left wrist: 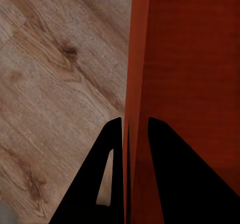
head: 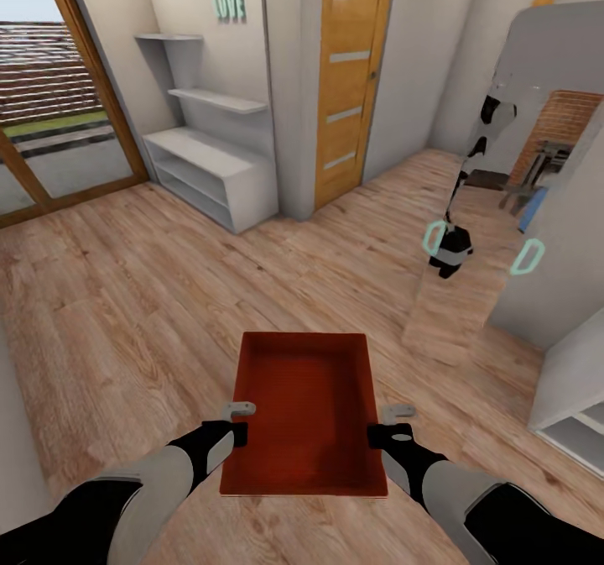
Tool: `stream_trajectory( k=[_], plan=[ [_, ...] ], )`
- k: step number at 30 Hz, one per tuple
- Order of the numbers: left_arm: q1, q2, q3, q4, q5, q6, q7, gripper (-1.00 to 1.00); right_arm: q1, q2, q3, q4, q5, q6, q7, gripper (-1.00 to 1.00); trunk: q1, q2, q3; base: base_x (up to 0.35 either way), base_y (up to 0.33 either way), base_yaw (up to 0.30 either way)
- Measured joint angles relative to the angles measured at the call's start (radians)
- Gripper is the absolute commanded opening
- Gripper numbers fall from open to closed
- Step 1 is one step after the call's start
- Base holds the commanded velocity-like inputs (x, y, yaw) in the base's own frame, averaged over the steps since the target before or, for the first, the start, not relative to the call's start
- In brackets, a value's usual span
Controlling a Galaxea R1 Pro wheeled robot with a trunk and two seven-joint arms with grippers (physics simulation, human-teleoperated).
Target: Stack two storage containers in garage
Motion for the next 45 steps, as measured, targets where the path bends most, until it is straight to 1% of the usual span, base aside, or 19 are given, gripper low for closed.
stream_trajectory(
  k=[45],
  plan=[
    [0.0,0.0,0.002,0.0,-0.001,0.0,0.0,-1.0,0.0,0.0,0.001,0.0,0.0,-0.003,0.0,-1.0,0.0,0.0,0.0,0.322,0.0,0.0]
  ],
)
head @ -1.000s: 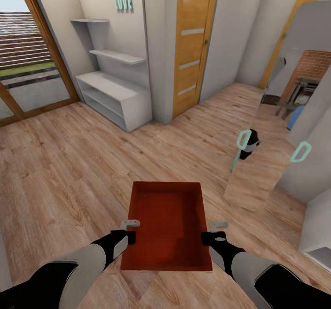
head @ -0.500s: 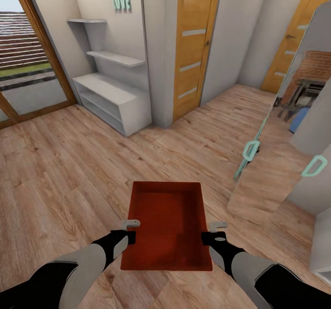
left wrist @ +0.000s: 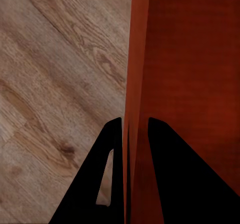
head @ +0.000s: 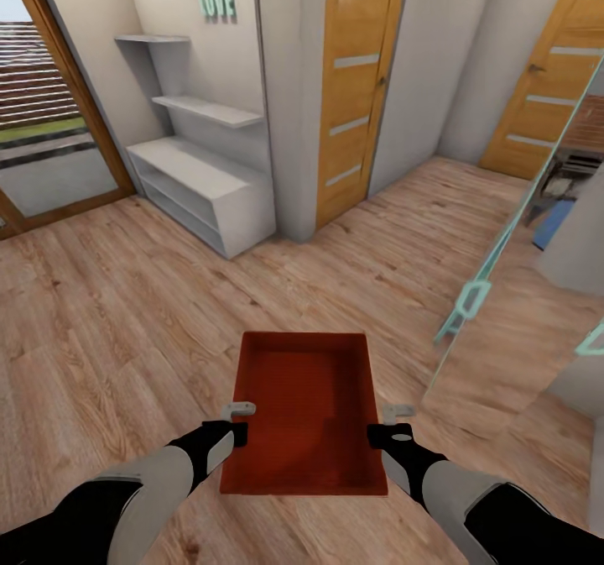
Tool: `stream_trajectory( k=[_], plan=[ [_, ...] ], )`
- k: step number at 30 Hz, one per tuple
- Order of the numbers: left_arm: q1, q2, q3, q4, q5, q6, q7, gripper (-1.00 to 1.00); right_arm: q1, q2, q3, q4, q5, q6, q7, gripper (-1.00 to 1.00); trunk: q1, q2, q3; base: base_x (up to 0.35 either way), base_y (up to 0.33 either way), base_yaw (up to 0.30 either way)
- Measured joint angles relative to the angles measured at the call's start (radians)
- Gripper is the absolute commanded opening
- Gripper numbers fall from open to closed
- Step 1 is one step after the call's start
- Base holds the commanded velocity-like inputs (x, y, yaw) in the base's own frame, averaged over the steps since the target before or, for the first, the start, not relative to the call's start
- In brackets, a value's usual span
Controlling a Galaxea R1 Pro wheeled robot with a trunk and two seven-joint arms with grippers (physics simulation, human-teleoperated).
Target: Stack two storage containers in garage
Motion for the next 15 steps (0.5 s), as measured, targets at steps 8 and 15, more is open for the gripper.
stream_trajectory(
  k=[8,15],
  plan=[
    [0.0,0.0,0.001,0.0,0.0,0.0,0.0,-1.0,0.0,0.0,0.0,0.0,0.0,0.0,0.0,-1.0,0.0,0.0,0.0,0.322,0.0,0.0],
    [0.0,-0.001,0.002,0.0,-0.002,0.0,0.0,-1.0,0.0,0.0,-0.001,0.0,0.0,0.0,0.0,-1.0,0.0,0.0,0.0,0.322,0.0,0.0]
  ],
)
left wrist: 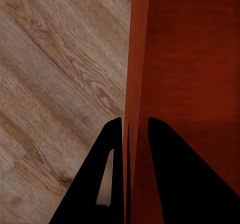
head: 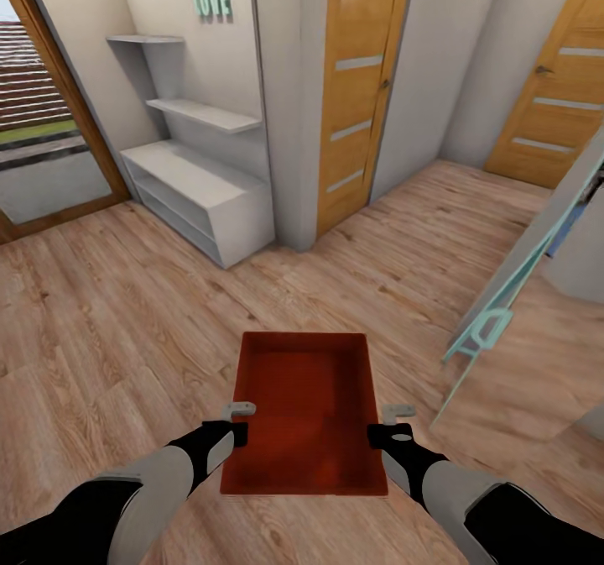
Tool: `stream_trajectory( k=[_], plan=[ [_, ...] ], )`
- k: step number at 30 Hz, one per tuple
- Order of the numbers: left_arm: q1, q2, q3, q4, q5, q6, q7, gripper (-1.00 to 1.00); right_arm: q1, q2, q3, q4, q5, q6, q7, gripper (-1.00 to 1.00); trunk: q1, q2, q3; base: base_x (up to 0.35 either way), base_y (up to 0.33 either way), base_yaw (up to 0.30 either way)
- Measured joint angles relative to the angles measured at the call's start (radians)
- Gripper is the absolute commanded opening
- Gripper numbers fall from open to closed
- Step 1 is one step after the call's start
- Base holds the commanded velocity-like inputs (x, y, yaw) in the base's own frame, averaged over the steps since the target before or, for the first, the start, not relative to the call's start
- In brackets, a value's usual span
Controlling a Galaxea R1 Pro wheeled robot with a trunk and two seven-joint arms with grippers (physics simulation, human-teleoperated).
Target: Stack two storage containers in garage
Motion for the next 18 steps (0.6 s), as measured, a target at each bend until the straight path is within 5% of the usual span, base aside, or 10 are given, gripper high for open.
stream_trajectory(
  k=[8,18],
  plan=[
    [0.001,0.0,0.0,0.0,0.0,0.0,0.0,-1.0,0.0,0.0,-0.001,0.0,0.0,0.0,-0.001,-1.0,0.0,0.0,0.0,0.322,0.0,-0.017],
    [0.0,-0.001,-0.002,0.0,0.0,0.0,0.0,-1.0,0.0,0.001,0.001,0.0,0.0,-0.001,-0.045,-1.0,0.0,0.0,0.0,0.322,0.0,-0.205]
  ],
)
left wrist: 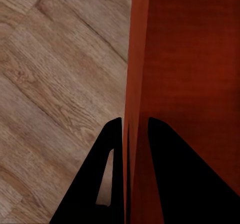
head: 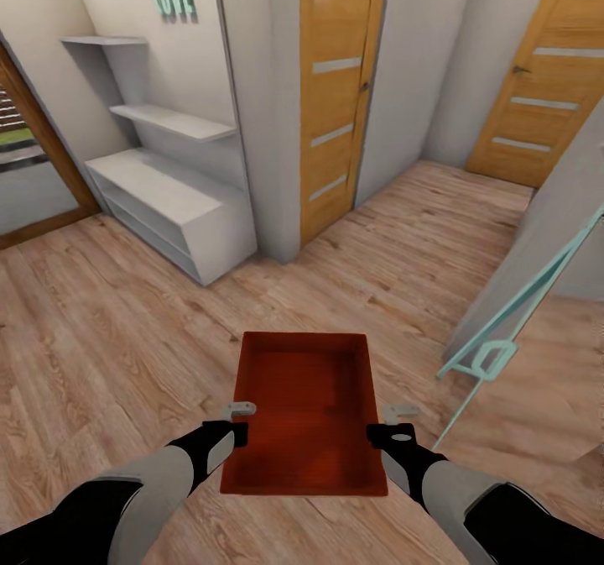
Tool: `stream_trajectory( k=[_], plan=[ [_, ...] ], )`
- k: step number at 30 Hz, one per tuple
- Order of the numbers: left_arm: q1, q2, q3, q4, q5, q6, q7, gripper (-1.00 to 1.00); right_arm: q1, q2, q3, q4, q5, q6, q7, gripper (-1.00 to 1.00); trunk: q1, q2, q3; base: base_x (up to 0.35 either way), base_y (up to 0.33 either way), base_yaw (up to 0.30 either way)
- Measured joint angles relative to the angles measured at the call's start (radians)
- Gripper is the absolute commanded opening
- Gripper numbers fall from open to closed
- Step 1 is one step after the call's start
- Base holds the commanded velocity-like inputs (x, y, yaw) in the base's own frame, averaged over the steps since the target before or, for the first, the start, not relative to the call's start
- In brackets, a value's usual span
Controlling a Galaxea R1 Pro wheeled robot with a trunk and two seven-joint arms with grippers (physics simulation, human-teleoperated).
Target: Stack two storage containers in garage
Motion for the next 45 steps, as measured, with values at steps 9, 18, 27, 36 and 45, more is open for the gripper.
stream_trajectory(
  k=[9,18,27,36,45],
  plan=[
    [0.0,0.0,-0.002,0.0,0.001,0.0,0.0,-1.0,0.0,0.0,0.0,0.0,0.0,0.0,0.001,-1.0,0.0,0.0,0.0,0.322,0.0,-0.159],
    [0.0,0.0,-0.002,0.0,0.001,0.0,0.0,-1.0,0.0,-0.001,0.001,0.0,0.0,0.0,0.004,-1.0,0.0,0.0,0.0,0.322,0.0,-0.007],
    [0.0,0.0,-0.002,0.0,0.002,0.0,-0.001,-1.0,0.0,-0.001,0.0,0.0,0.0,0.0,0.01,-1.0,0.0,0.0,0.0,0.322,0.0,0.0],
    [0.0,0.0,-0.003,0.0,0.002,0.0,-0.001,-1.0,0.0,-0.001,0.0,0.0,-0.002,0.0,0.012,-1.0,0.0,0.0,0.0,0.322,0.0,0.0],
    [-0.001,0.0,-0.003,0.0,0.002,0.0,-0.001,-1.0,0.0,-0.001,0.0,0.0,-0.002,0.0,0.011,-1.0,0.0,0.0,0.0,0.322,0.0,0.0]
  ],
)
